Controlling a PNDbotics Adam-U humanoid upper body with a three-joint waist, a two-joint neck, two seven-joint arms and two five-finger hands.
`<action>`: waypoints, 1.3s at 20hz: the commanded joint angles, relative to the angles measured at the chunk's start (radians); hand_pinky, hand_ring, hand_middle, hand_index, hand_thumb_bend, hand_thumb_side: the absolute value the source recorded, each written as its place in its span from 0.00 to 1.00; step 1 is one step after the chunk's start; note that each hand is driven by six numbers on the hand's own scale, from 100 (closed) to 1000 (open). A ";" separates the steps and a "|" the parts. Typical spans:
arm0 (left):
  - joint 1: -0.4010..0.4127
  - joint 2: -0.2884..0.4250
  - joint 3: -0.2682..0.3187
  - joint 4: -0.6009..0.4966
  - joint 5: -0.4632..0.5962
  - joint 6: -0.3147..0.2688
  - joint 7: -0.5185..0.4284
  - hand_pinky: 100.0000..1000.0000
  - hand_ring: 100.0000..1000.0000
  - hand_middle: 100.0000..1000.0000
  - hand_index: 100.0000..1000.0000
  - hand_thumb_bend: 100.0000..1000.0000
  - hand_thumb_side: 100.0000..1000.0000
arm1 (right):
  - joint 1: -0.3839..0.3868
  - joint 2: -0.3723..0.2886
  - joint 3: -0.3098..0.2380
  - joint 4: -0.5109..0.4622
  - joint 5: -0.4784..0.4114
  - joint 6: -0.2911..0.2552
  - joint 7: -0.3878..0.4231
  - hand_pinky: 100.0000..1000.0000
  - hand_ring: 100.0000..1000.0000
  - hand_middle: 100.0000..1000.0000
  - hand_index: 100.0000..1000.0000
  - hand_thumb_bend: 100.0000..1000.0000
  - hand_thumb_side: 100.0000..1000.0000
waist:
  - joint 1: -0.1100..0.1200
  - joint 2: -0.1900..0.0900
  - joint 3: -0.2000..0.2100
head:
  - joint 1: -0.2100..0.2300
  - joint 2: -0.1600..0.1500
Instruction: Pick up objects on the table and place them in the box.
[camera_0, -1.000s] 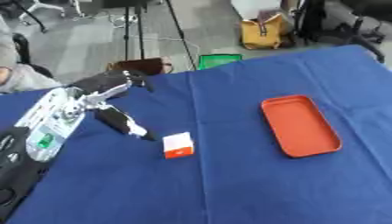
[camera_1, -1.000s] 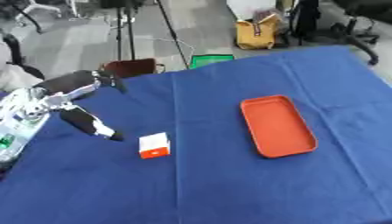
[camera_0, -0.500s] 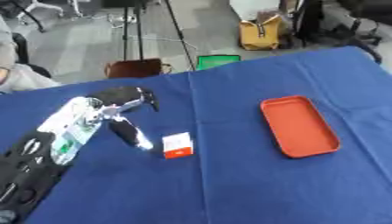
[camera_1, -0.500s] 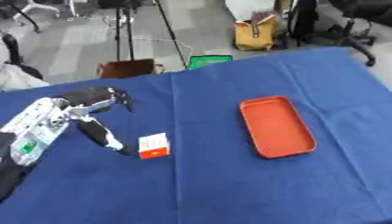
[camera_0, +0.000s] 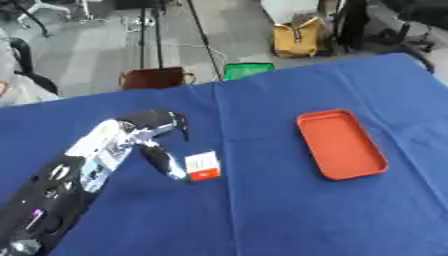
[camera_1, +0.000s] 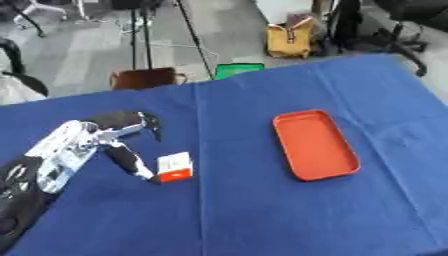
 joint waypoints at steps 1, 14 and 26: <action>-0.025 -0.006 -0.007 0.023 -0.042 -0.005 0.015 0.95 0.84 0.80 0.68 1.00 0.42 | -0.011 -0.016 -0.002 -0.016 -0.005 -0.001 0.004 0.57 0.68 0.64 0.82 0.46 0.46 | -0.007 -0.012 -0.003 | 0.000 -0.012; -0.045 -0.058 -0.010 0.107 -0.106 0.004 0.096 0.93 0.84 0.80 0.64 0.92 0.42 | -0.012 -0.014 -0.002 -0.016 -0.008 -0.003 0.004 0.57 0.68 0.64 0.82 0.45 0.46 | -0.011 -0.010 -0.006 | 0.003 -0.017; -0.049 -0.071 -0.007 0.137 -0.087 0.041 0.172 0.89 0.80 0.75 0.44 0.32 0.35 | -0.011 -0.013 -0.003 -0.016 -0.008 -0.003 0.004 0.57 0.68 0.64 0.82 0.45 0.46 | -0.012 -0.009 -0.009 | 0.005 -0.020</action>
